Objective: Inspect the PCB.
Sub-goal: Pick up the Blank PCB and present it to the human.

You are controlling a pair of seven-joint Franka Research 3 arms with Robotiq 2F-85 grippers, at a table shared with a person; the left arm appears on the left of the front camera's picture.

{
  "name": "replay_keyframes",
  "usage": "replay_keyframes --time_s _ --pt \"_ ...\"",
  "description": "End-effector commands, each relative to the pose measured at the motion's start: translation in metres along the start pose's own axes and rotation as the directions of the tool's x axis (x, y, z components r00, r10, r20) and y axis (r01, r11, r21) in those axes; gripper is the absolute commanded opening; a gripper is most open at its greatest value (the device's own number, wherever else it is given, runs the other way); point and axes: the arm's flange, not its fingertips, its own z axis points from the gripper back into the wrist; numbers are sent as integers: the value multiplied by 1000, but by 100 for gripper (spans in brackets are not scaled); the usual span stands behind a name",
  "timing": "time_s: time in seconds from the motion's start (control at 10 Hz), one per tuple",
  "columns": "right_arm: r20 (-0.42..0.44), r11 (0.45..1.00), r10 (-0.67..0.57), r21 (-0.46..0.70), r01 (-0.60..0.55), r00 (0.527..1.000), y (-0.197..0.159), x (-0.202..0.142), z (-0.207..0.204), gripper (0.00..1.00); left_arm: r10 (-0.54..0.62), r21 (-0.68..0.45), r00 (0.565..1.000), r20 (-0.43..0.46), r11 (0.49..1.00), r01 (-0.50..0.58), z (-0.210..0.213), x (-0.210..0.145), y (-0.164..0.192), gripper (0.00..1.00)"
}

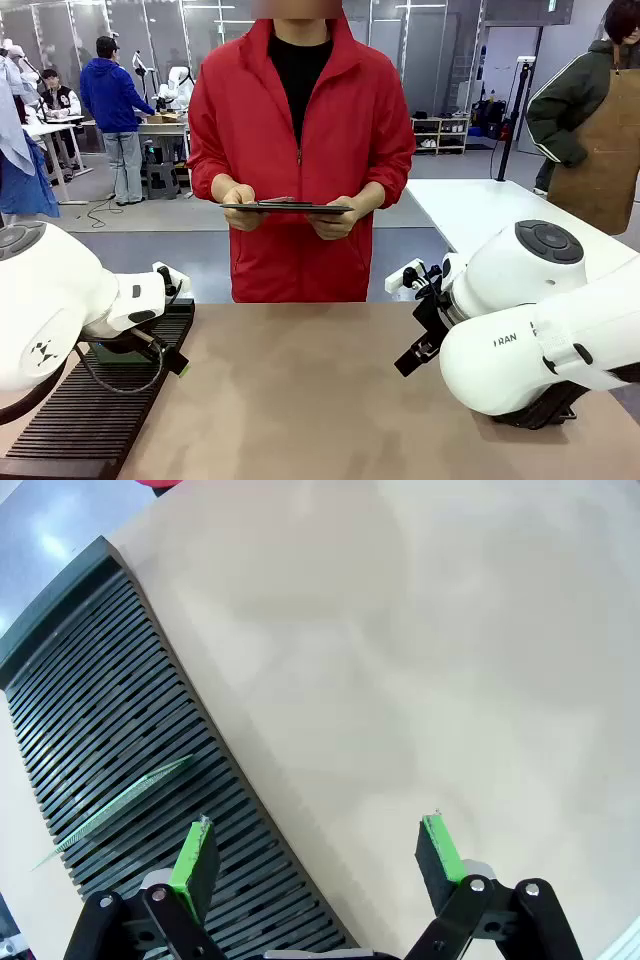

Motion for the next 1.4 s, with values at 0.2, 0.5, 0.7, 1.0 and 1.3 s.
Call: replay_keyframes --time_s 0.2,0.5,0.7,1.0,1.3 --pt "0 1000 0 0 0 1000 0 0 0 100 0 0 1000 0 1000 0 0 0 0 100" --pt "0 1000 0 0 0 1000 0 0 0 100 0 0 1000 0 1000 0 0 0 0 100" --pt "0 1000 0 0 0 1000 0 0 0 100 0 0 1000 0 1000 0 0 0 0 100" --pt "0 1000 0 0 0 1000 0 0 0 100 0 0 1000 0 1000 0 0 0 0 100" --pt "-10 994 -45 102 45 999 -13 12 22 100 -86 -53 995 -56 995 83 19 13 7 100"
